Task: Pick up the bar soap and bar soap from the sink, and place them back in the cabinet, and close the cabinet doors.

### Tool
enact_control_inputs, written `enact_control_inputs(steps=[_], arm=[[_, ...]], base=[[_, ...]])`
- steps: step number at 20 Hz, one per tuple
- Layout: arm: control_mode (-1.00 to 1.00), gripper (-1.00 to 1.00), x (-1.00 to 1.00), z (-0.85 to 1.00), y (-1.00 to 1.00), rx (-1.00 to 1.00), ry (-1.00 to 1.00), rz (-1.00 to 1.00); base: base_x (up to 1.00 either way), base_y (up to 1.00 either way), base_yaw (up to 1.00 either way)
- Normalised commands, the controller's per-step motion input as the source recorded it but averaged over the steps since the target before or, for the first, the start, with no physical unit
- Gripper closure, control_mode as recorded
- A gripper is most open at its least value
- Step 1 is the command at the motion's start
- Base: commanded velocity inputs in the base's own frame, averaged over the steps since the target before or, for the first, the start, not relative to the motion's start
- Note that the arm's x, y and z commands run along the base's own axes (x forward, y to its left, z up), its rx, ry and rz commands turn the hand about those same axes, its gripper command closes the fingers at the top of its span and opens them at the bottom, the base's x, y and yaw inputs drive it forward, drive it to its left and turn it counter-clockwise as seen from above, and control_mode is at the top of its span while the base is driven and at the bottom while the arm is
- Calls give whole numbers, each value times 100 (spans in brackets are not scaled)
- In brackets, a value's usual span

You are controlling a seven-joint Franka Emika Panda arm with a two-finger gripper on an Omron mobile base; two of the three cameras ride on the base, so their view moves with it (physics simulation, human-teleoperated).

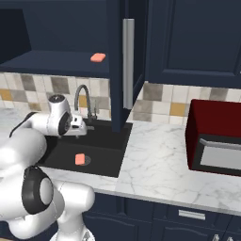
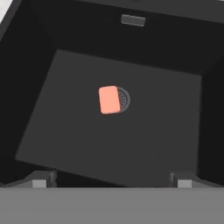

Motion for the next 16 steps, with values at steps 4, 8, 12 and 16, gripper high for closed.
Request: enact_control_inputs(steps=[4,8,12,16], arm=[[-100,-100,20,-45,0,0,0,0],[-100,-100,15,-42,0,0,0,0],[-100,-100,15,-43,3,0,0,0],[-100,-100,15,-42,8,0,0,0]], base=[[0,0,0],[0,0,0],[0,0,0],[0,0,0]])
